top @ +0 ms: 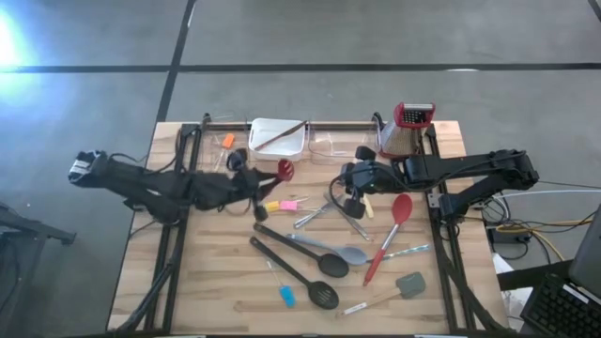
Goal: Pick & Place Kitchen Items
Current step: Put the red slotted spoon into the right transparent bin, then put the top silver knife into the white bin
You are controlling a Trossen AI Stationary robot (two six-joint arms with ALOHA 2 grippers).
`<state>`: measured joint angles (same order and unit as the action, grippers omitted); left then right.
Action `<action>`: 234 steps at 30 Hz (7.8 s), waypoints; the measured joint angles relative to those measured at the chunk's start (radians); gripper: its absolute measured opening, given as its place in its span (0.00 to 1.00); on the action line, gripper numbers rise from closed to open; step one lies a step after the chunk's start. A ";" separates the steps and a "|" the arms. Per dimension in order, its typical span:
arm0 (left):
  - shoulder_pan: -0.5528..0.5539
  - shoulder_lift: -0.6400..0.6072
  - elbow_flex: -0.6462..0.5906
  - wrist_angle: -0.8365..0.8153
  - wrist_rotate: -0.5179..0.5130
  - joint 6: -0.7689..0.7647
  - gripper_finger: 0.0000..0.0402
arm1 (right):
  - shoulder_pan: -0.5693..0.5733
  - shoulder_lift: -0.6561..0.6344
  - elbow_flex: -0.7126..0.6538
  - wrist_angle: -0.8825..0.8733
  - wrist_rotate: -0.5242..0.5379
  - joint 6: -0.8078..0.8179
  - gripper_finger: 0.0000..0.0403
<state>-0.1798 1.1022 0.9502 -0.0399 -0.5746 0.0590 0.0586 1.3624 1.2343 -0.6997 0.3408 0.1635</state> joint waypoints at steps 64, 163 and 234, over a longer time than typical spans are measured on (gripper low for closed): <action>0.369 0.307 0.036 0.695 0.487 -0.116 0.12 | -0.080 0.127 0.000 0.517 0.216 0.008 0.11; 0.380 -0.054 0.025 0.083 0.109 0.147 0.44 | -0.698 0.799 0.701 -0.855 -0.184 -0.281 0.20; 0.359 -0.039 -0.005 -0.443 0.331 0.024 0.44 | 0.265 0.052 0.224 -0.543 -0.073 0.413 0.10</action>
<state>0.1795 1.0635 0.9455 -0.4827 -0.2436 0.0830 0.3233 1.4147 1.4581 -1.2425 0.2680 0.5770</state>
